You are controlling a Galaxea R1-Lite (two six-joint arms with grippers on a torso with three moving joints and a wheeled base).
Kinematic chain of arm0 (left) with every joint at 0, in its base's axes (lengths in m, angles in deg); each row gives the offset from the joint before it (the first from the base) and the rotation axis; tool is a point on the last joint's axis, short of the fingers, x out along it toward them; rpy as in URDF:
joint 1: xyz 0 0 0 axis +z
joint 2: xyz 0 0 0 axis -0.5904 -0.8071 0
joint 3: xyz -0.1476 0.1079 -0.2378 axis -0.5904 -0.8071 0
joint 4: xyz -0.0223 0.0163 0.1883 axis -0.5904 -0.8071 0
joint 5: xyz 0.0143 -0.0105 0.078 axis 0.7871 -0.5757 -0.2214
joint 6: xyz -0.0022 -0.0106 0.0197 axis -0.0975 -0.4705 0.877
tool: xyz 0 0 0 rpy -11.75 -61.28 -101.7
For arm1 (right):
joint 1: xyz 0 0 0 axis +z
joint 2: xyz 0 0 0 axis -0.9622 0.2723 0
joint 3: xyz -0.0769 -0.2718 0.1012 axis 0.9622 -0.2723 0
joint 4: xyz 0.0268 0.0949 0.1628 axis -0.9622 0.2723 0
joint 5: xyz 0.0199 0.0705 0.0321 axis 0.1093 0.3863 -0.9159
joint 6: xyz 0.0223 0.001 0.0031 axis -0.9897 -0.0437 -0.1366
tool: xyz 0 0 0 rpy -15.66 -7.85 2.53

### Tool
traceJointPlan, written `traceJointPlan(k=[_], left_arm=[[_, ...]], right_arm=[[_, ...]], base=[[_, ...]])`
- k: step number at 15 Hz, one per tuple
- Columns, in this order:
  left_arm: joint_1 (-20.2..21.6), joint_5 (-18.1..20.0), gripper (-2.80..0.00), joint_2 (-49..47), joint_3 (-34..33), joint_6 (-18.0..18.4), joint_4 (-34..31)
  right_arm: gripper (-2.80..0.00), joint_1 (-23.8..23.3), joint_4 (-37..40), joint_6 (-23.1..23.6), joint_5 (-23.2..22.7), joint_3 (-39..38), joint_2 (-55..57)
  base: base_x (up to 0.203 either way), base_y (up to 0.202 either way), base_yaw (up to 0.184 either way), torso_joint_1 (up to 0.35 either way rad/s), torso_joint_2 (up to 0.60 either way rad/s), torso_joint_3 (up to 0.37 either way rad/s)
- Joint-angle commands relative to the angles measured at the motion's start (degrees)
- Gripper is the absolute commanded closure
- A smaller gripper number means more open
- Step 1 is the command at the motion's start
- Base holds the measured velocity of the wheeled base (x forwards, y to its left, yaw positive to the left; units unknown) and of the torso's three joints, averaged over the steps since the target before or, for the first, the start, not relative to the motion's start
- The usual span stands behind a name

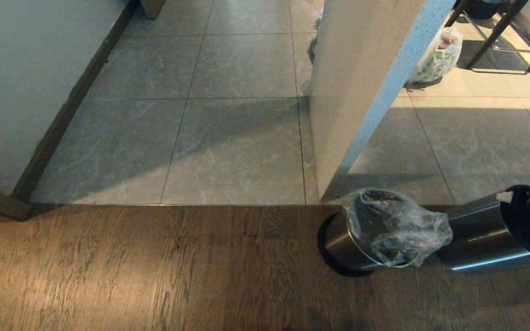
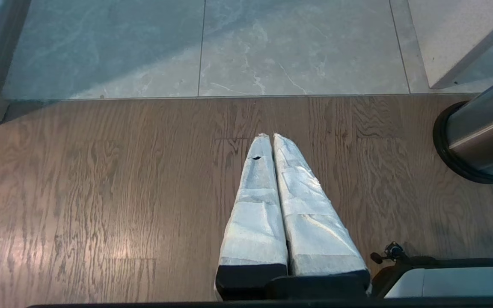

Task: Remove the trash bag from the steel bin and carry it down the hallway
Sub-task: Pick up the trash bag

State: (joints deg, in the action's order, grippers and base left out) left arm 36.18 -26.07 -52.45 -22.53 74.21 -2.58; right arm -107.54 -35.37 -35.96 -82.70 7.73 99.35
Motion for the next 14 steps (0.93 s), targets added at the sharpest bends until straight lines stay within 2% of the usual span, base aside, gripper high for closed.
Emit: traceJointPlan(k=[1,3,5,8,10,11,14], left_arm=[[0.00,-0.04,0.00,0.00,0.00,0.01,0.00],[0.00,-0.04,0.00,0.00,0.00,0.01,0.00],[0.00,-0.04,0.00,0.00,0.00,0.01,0.00],[0.00,-0.04,0.00,0.00,0.00,0.01,0.00],[0.00,-0.04,0.00,0.00,0.00,0.02,0.00],[0.00,-0.04,0.00,0.08,0.00,0.01,0.00],[0.00,-0.04,0.00,0.00,0.00,0.04,0.00]], right_arm=[[0.00,1.50,3.63,-0.41,-1.12,-5.21,-12.67],[0.00,5.02,9.84,-1.53,-2.14,-10.08,-20.16],[0.00,12.77,14.28,-5.01,-2.57,-14.62,-25.36],[0.00,21.85,16.69,-11.10,-2.69,-19.33,-28.51],[0.00,24.01,15.91,-11.85,-2.94,-21.76,-28.10],[-2.80,24.10,15.54,-11.71,-2.97,-21.90,-27.91],[-2.80,24.20,14.31,-11.05,-2.93,-22.02,-27.91]], base=[[0.000,0.000,0.000,0.000,0.00,0.000],[0.000,0.000,0.000,0.000,0.00,0.000],[0.000,0.000,0.000,0.000,0.00,0.000],[0.000,0.000,0.000,0.000,0.00,0.000],[0.000,0.000,0.000,0.000,0.00,0.000],[0.000,0.000,0.000,0.000,0.00,0.000],[0.000,0.000,0.000,0.000,0.00,0.000]])
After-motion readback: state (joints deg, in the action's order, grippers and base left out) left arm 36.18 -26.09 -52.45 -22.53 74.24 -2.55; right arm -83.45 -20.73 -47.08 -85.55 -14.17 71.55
